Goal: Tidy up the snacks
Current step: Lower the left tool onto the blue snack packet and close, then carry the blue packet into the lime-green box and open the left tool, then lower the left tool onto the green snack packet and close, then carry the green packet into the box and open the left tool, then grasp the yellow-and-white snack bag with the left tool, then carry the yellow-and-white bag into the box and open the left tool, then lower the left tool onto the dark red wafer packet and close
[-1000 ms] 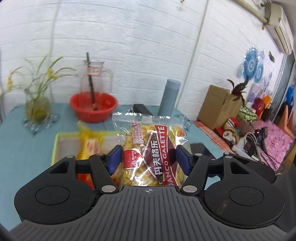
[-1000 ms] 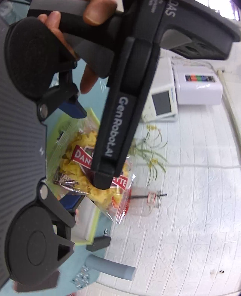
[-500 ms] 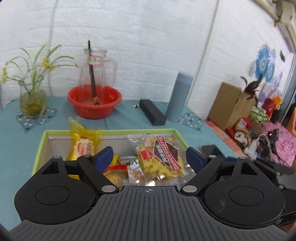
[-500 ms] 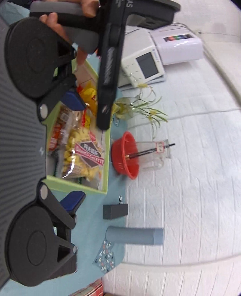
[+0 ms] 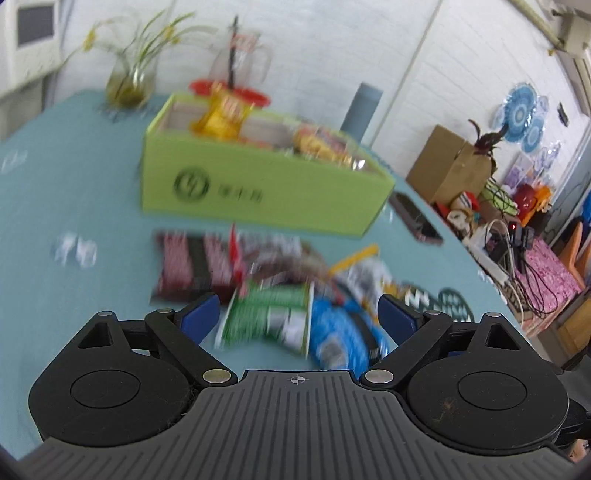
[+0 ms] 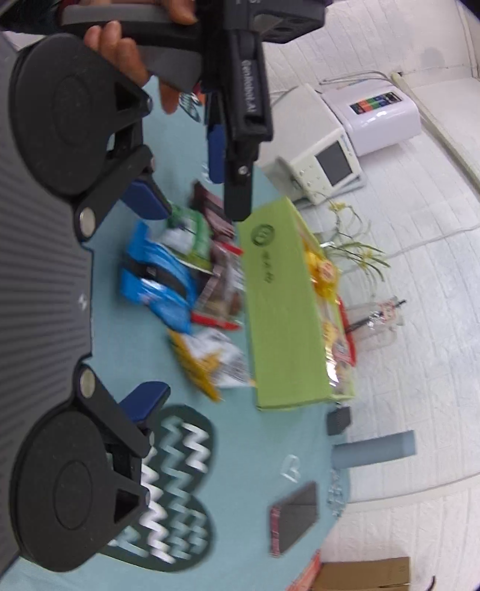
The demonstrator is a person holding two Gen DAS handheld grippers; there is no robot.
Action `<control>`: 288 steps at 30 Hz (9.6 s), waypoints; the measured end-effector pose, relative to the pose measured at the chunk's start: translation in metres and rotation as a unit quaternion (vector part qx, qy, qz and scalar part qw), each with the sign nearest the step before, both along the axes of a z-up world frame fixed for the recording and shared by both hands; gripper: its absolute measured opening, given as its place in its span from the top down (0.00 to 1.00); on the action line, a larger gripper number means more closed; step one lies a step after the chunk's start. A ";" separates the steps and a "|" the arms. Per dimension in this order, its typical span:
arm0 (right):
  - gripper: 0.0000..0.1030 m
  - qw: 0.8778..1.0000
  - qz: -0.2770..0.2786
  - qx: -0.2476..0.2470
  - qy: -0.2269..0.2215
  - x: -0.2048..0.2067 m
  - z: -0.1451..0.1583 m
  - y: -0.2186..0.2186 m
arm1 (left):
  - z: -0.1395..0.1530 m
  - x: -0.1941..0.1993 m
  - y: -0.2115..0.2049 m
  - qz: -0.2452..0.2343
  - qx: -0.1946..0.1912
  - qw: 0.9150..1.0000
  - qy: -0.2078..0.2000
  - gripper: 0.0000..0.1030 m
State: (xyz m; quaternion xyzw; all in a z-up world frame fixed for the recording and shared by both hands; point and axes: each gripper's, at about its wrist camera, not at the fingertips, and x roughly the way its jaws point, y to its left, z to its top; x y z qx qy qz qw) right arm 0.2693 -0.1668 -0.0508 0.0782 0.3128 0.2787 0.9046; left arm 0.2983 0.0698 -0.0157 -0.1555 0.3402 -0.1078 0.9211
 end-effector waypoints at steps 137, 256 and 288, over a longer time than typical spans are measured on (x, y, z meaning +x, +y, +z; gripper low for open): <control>0.17 0.986 0.120 -0.108 -0.035 0.034 -0.013 0.123 | -0.031 0.023 0.048 -0.024 -0.059 0.997 0.031 0.31; 0.36 0.987 0.098 -0.075 -0.104 0.200 0.073 0.113 | 0.066 0.201 0.022 -0.061 -0.007 0.998 -0.029 0.87; 0.01 0.978 0.177 -0.080 -0.077 0.039 0.017 0.121 | -0.002 0.064 0.074 0.023 0.005 1.000 0.012 0.28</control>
